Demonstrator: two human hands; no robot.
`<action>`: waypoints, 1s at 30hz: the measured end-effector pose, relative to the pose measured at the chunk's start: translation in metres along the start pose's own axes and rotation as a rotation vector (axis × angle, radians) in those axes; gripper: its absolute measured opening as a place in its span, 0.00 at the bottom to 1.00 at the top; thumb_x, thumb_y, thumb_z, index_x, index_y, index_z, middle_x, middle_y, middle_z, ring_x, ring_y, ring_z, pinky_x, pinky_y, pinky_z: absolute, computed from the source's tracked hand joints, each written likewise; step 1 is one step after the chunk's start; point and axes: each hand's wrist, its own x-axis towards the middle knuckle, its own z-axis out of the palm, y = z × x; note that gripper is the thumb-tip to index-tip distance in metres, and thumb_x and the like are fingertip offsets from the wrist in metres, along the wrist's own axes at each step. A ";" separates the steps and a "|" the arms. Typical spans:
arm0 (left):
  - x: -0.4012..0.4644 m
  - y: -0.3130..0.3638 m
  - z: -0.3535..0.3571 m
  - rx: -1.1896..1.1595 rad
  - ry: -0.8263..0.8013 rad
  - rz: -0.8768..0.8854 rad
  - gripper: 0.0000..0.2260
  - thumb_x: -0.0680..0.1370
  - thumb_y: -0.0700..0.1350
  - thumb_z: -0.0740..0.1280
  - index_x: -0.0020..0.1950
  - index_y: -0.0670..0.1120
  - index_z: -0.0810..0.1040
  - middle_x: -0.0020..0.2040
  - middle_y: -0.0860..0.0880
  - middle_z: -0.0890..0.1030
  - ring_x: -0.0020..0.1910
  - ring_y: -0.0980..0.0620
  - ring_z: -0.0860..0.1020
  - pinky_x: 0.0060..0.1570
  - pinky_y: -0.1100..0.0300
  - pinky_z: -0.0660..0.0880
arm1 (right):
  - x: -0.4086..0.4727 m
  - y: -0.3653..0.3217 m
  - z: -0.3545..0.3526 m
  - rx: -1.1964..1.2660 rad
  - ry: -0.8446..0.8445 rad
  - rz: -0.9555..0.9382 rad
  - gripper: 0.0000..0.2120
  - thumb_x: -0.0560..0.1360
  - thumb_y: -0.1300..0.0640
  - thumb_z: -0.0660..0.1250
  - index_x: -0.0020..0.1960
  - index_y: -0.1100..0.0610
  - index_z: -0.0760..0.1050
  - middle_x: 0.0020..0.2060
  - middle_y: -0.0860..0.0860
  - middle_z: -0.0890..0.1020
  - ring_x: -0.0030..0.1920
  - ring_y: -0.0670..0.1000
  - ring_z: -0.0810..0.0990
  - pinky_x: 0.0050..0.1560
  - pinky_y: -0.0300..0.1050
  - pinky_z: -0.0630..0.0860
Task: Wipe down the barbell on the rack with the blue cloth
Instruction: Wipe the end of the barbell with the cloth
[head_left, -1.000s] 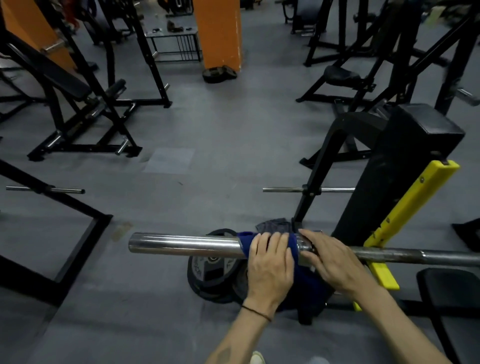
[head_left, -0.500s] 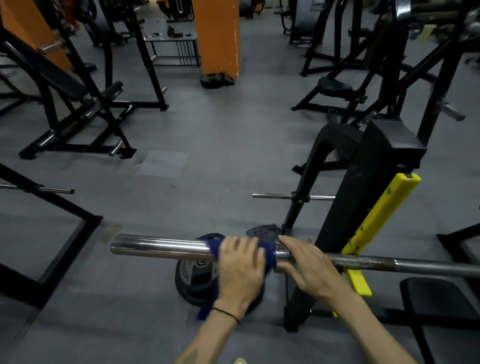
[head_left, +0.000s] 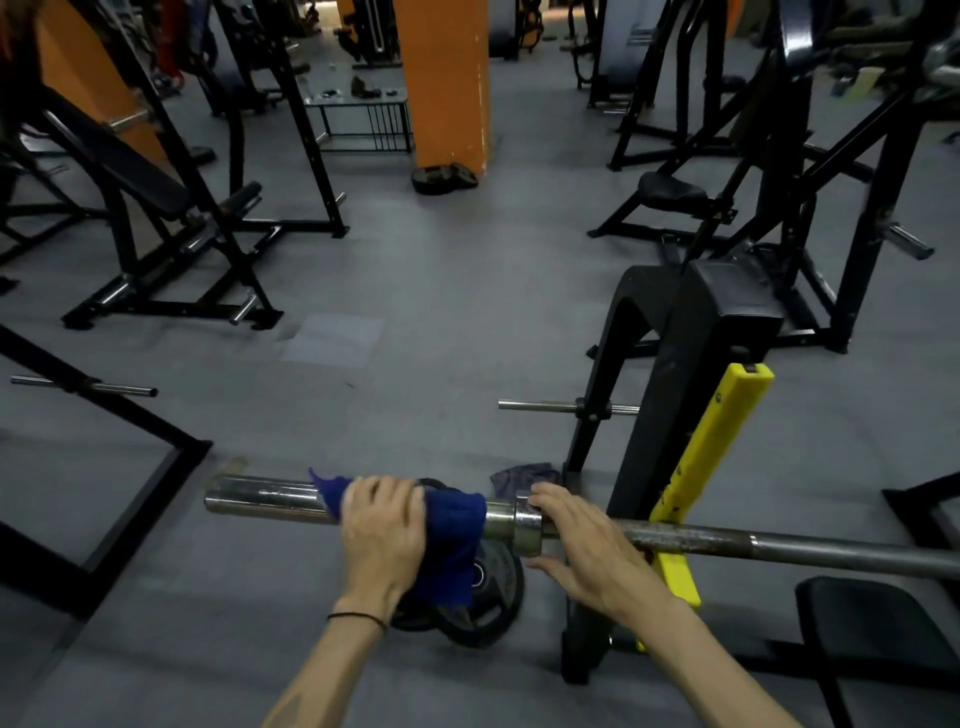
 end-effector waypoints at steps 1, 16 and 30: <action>-0.002 0.026 0.006 -0.040 -0.039 0.041 0.15 0.82 0.48 0.55 0.48 0.46 0.81 0.43 0.49 0.80 0.45 0.44 0.75 0.56 0.44 0.72 | -0.001 -0.001 -0.001 -0.003 0.023 -0.021 0.40 0.67 0.51 0.82 0.72 0.53 0.64 0.69 0.53 0.75 0.63 0.57 0.80 0.64 0.56 0.78; -0.032 0.043 0.016 -0.056 -0.119 0.310 0.21 0.86 0.50 0.52 0.76 0.46 0.70 0.73 0.48 0.73 0.74 0.47 0.69 0.76 0.45 0.61 | -0.001 -0.004 -0.001 -0.005 0.028 0.095 0.30 0.84 0.39 0.52 0.79 0.56 0.63 0.68 0.52 0.78 0.61 0.52 0.80 0.58 0.48 0.74; -0.036 0.059 0.026 -0.122 -0.109 0.244 0.19 0.86 0.49 0.53 0.74 0.46 0.72 0.68 0.47 0.76 0.69 0.46 0.72 0.74 0.45 0.64 | 0.003 -0.007 -0.009 -0.015 -0.062 0.149 0.33 0.77 0.34 0.59 0.76 0.52 0.65 0.70 0.48 0.73 0.64 0.50 0.76 0.59 0.42 0.66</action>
